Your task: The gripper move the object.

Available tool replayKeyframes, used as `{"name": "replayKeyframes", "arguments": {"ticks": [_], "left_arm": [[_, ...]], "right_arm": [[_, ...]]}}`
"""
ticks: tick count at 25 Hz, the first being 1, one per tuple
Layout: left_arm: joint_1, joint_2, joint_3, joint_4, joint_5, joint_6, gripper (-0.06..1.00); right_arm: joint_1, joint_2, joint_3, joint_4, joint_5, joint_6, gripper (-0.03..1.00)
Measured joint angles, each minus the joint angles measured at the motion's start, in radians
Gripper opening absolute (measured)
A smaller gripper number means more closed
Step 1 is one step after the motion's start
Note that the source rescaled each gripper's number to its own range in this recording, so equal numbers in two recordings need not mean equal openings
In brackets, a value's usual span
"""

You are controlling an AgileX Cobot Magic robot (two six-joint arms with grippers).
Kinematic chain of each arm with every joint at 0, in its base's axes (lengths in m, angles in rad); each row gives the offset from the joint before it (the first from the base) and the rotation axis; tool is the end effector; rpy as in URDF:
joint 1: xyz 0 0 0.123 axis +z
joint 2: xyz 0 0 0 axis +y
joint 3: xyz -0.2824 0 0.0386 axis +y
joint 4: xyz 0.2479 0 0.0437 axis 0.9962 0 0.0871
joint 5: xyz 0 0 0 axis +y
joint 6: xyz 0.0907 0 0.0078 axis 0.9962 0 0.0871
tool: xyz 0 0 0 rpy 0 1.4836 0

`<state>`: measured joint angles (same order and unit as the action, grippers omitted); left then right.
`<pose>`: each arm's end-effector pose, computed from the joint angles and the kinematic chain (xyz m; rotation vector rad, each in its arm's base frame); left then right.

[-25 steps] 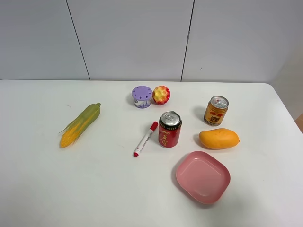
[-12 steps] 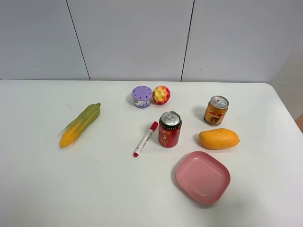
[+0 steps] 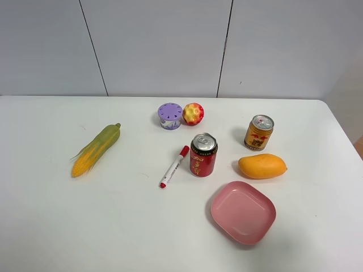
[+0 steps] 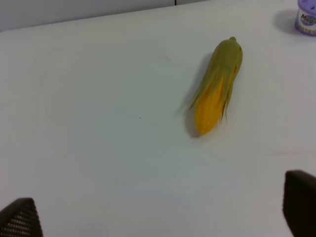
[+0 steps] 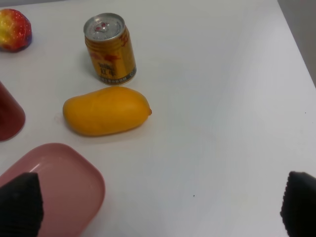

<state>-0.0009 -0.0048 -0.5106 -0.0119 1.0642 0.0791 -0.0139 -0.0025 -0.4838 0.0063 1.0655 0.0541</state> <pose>-0.0070 -0.0009 0.2798 0.0820 2.0309 0.0350 -0.0036 0.0006 0.2723 0.0699 2.0618 0.0324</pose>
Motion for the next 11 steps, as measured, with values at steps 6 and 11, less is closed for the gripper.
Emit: {"name": "replayKeyframes", "arguments": {"ticks": [6, 11], "left_arm": [[0.0, 0.0, 0.0, 0.0, 0.0, 0.0, 0.99], [0.0, 0.0, 0.0, 0.0, 0.0, 0.001, 0.99]], "right_arm": [[0.0, 0.0, 0.0, 0.0, 0.0, 0.0, 1.0], [0.0, 0.0, 0.0, 0.0, 0.0, 0.0, 1.0]]}}
